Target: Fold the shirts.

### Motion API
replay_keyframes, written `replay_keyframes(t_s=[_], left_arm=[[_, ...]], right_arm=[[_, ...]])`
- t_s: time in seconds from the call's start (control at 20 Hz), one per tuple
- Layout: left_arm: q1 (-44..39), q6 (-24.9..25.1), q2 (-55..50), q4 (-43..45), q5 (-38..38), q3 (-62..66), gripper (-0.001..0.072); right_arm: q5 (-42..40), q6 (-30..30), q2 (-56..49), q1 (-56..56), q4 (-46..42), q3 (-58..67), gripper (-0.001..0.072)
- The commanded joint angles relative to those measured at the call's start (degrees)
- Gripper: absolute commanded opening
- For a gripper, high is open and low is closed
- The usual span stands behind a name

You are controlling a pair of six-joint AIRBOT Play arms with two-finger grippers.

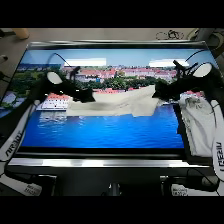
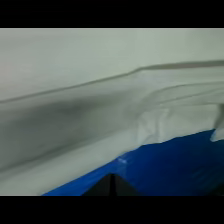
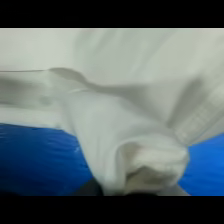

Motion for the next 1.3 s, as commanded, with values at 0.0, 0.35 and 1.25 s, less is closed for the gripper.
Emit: replay_keyframes(t_s=[0.0,0.35,1.25], left_arm=[[-9.49,0.48,-6.05,-18.03,11.13,-1.60,0.0028],[-24.90,13.79,-15.34,-46.64,20.00,0.63,0.0028],[14.60,6.95,34.23,4.63,5.07,0.85,0.0027]], right_arm=[[7.87,3.10,8.81,0.59,1.42,2.23,0.0025],[16.94,7.30,17.62,0.57,-0.11,2.23,0.0026],[-25.70,4.11,-18.36,25.99,24.20,2.23,0.0597]])
